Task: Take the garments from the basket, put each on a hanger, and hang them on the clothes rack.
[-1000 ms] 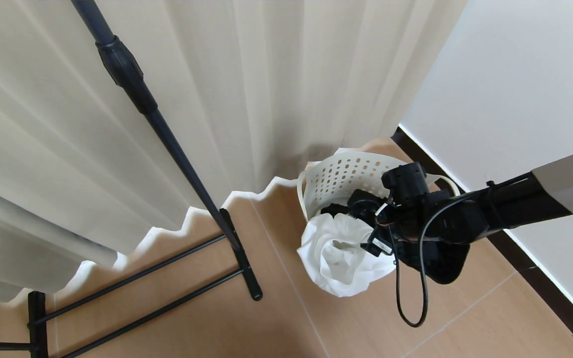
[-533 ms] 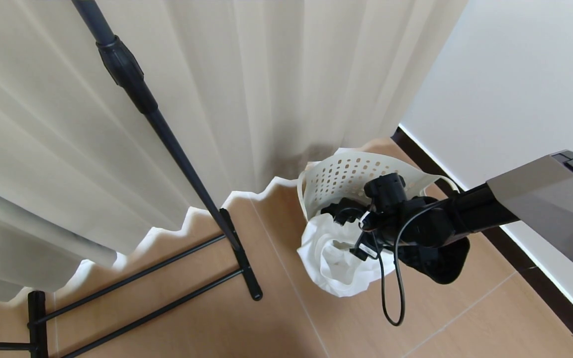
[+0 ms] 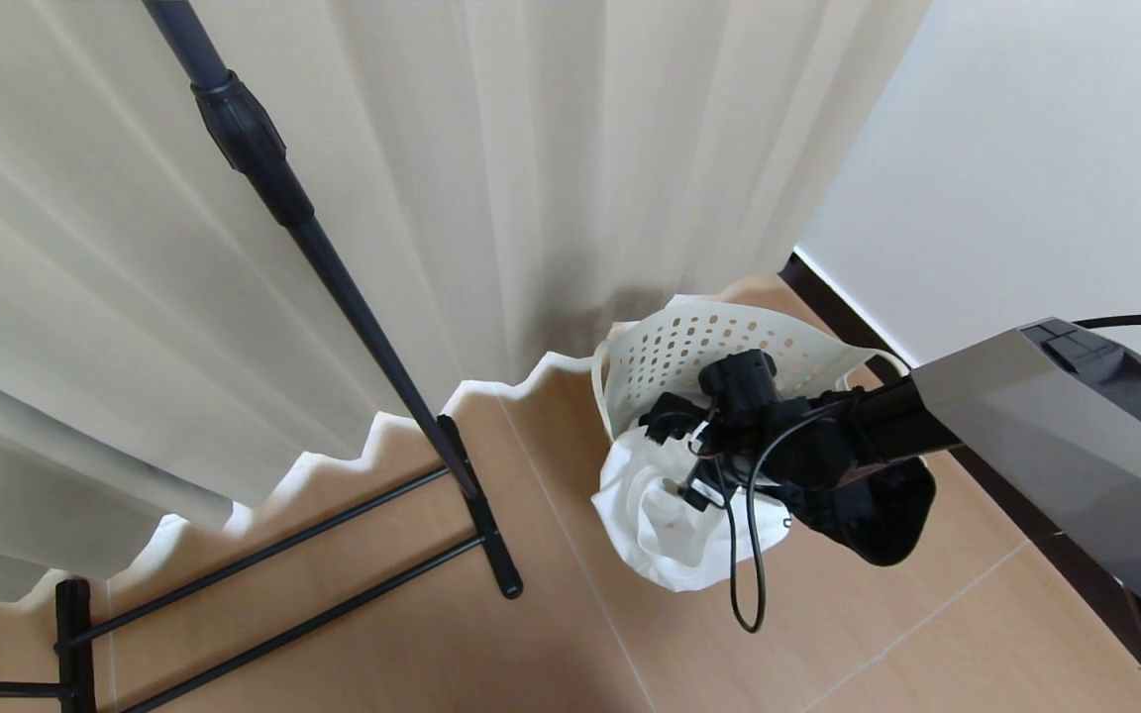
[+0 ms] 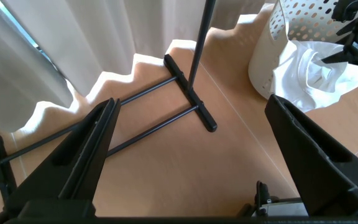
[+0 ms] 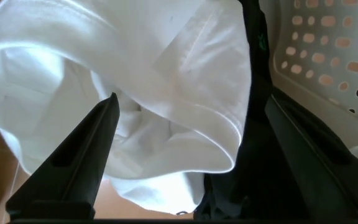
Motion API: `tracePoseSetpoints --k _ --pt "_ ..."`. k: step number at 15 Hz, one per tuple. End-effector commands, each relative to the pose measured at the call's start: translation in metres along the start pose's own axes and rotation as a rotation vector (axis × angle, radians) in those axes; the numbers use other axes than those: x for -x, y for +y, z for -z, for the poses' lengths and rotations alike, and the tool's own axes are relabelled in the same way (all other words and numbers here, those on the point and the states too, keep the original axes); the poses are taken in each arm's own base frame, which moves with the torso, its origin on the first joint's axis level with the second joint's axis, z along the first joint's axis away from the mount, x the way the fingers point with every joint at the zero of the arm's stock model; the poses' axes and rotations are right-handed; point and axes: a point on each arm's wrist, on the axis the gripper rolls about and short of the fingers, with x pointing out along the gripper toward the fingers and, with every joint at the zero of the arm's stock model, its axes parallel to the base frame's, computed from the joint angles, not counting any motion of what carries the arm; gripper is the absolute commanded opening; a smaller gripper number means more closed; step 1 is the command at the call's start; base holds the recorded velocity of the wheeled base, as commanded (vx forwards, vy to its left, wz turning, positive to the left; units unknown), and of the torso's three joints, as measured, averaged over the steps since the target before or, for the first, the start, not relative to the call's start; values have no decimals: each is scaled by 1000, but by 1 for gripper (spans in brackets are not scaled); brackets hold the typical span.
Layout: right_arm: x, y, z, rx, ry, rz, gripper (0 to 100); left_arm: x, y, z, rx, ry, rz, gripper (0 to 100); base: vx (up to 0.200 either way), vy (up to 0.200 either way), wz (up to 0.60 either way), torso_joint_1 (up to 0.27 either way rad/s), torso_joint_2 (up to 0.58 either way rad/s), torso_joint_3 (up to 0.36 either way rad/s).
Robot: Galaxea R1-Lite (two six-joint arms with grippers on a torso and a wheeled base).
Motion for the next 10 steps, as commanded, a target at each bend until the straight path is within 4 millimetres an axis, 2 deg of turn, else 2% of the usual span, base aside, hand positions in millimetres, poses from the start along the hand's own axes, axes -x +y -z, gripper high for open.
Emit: tracePoseSetpoints --k 1,6,10 --pt "-10 0 0 -2 7 6 100 0 0 0 0 3 0 100 0 0 0 0 0 0" --pt "-22 -2 2 -11 32 44 100 0 0 0 0 2 0 100 0 0 0 0 0 0" --pt "-28 -13 2 -28 35 78 100 0 0 0 0 3 0 100 0 0 0 0 0 0"
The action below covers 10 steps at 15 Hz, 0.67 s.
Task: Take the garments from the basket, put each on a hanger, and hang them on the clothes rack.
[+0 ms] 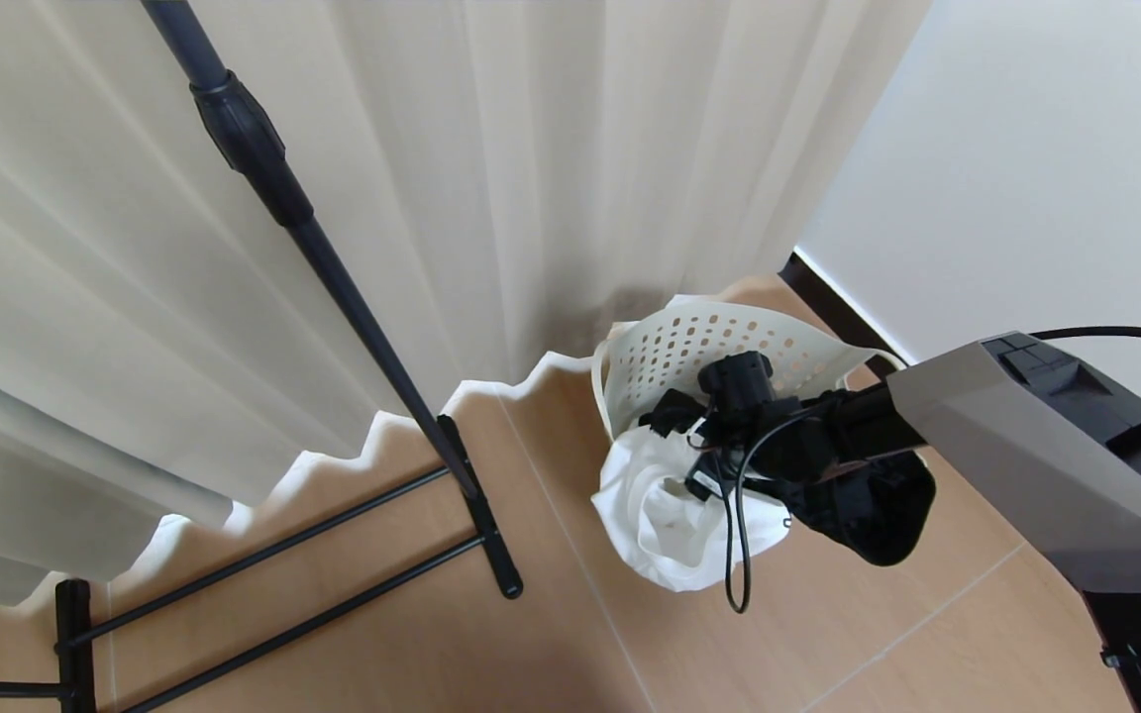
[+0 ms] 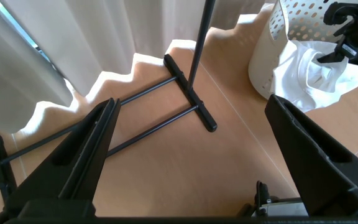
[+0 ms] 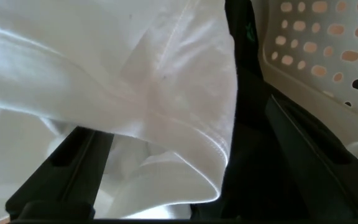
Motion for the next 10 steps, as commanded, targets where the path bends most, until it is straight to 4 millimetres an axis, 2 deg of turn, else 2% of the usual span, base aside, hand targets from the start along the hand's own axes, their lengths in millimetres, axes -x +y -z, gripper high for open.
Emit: tracePoseSetpoints --k 1,4,10 --pt "-2 -2 0 -3 2 9 100 0 0 0 0 1 0 100 0 0 0 0 0 0" --pt "-12 -2 0 -6 18 39 100 0 0 0 0 1 0 100 0 0 0 0 0 0" --pt "-18 0 -1 -9 32 70 100 0 0 0 0 1 0 100 0 0 0 0 0 0"
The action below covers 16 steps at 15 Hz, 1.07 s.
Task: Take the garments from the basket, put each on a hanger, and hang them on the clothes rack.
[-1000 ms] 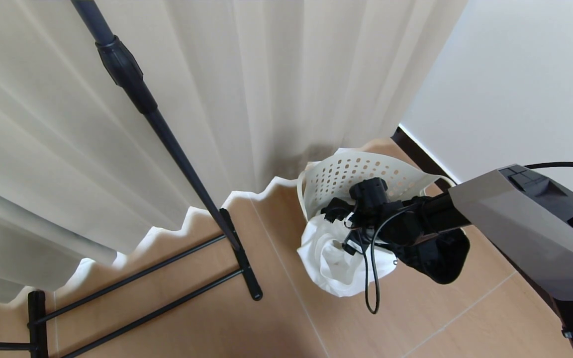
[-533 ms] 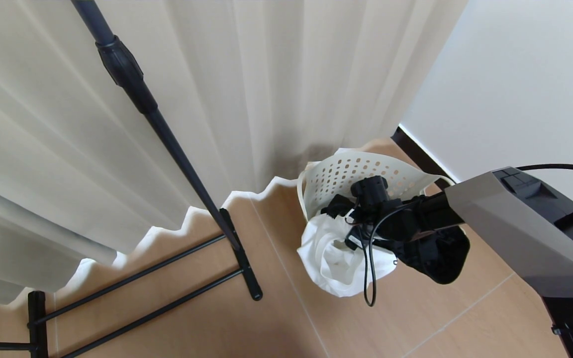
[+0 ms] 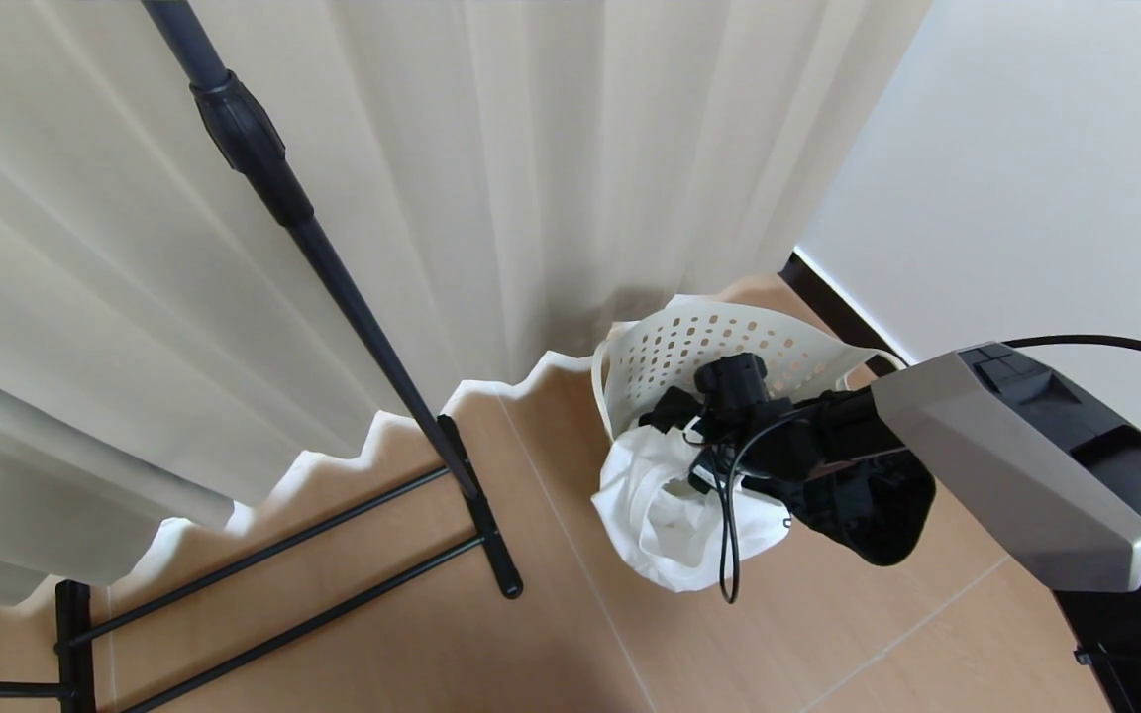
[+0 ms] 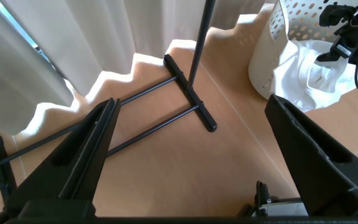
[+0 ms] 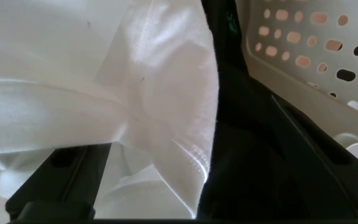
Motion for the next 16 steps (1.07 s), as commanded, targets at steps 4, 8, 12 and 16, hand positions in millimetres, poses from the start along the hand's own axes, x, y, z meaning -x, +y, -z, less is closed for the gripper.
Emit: tracePoseSetpoints --k 4,8,12,16 --pt "0 1 -1 -2 -4 -1 0 0 0 0 0 1 0 100 0 0 0 0 0 0" --pt "1 2 3 -6 10 -11 0 0 0 0 0 1 0 100 0 0 0 0 0 0" --pt "38 -11 1 -105 -9 -6 0 0 0 0 0 1 0 100 0 0 0 0 0 0" --pt "117 -12 -6 -273 -87 -32 0 0 0 0 0 1 0 100 0 0 0 0 0 0"
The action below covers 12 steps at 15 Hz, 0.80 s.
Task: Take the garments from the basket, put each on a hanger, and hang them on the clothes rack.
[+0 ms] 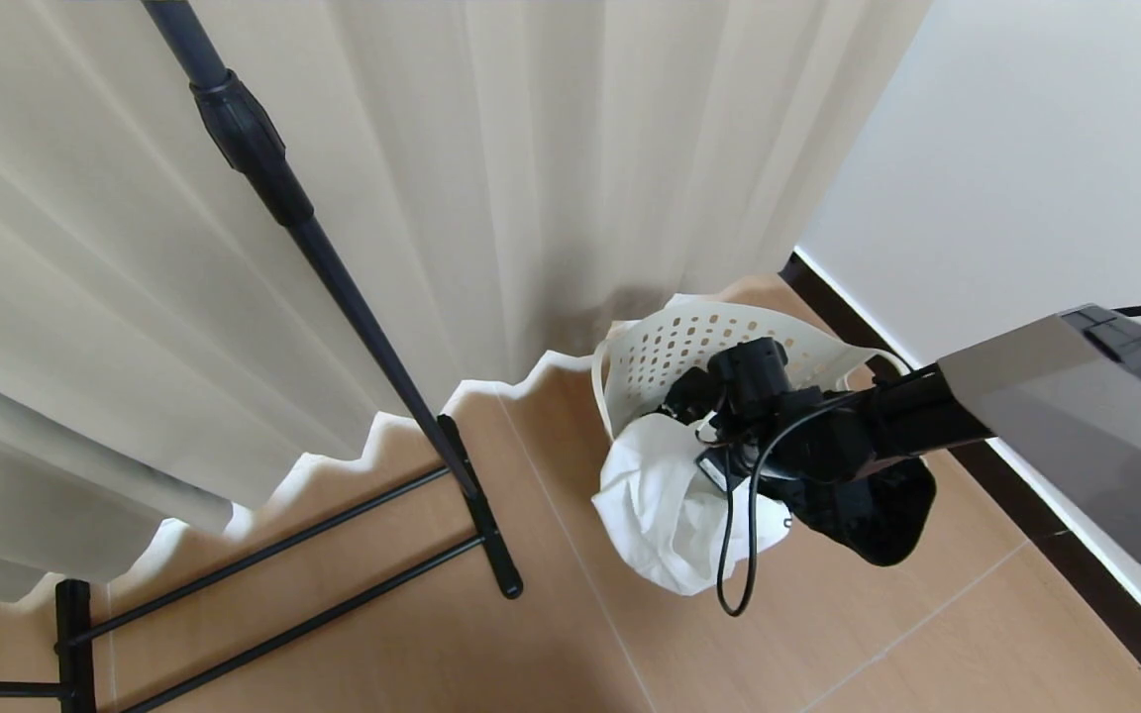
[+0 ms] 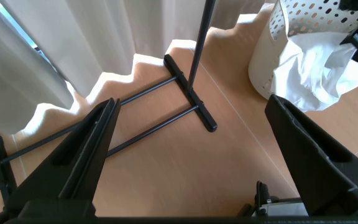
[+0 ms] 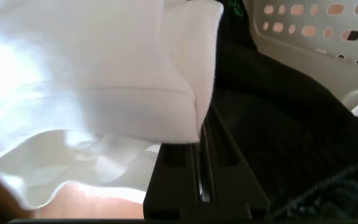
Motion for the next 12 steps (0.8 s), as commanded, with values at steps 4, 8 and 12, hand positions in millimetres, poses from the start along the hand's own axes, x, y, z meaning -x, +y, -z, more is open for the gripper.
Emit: tracePoseSetpoints --k 4,8,12 --pt "148 -2 -9 -217 -216 -74 0 0 0 0 0 1 0 100 0 0 0 0 0 0" --pt "221 -5 0 -336 -361 -148 0 0 0 0 0 1 0 100 0 0 0 0 0 0" --pt "273 -7 24 -327 -460 -224 0 0 0 0 0 1 0 100 0 0 0 0 0 0"
